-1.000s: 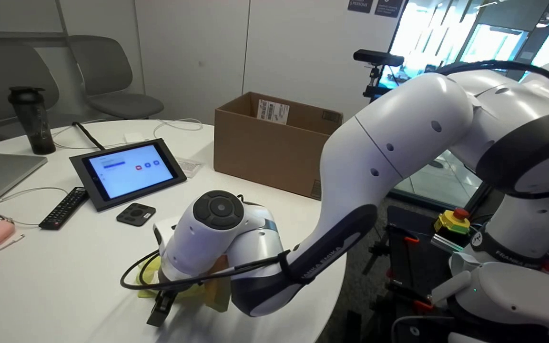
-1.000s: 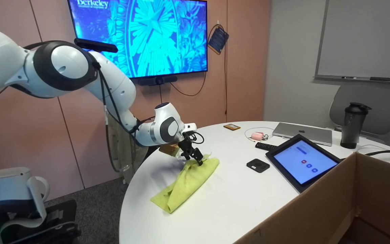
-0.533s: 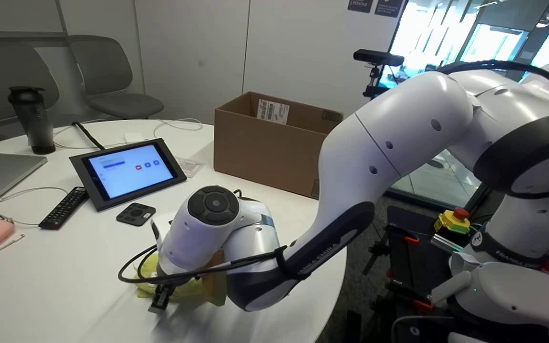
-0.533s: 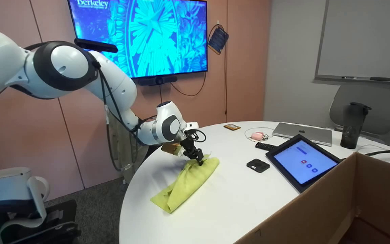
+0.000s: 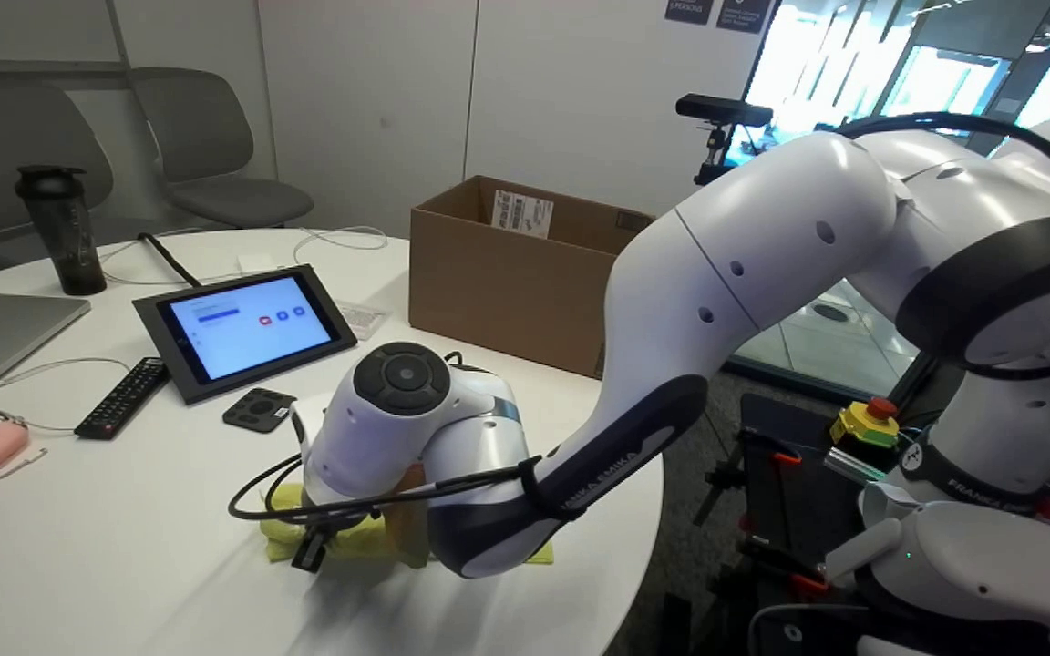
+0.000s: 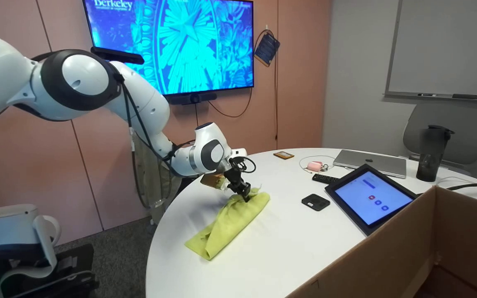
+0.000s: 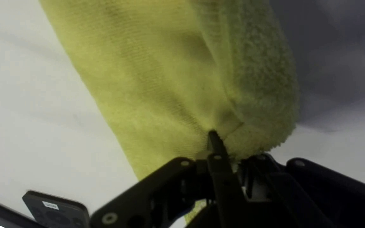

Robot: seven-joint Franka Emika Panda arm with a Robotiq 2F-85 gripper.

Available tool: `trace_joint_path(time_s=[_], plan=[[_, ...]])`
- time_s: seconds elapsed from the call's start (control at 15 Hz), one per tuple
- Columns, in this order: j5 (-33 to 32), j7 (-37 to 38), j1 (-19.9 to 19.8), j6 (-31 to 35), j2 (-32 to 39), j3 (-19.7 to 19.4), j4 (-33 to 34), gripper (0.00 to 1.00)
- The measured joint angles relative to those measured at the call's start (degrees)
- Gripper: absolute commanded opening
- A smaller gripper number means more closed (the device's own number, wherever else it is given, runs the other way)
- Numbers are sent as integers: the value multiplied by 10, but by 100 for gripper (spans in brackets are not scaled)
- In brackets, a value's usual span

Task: Put the black marker on the green towel, fold the towel twice and place it inside the box

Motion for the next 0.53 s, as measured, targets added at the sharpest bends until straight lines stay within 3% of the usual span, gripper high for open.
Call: trace_joint_path(time_s=[0.53], plan=[[0,12,-4,-2,-54,-40,-33,13]])
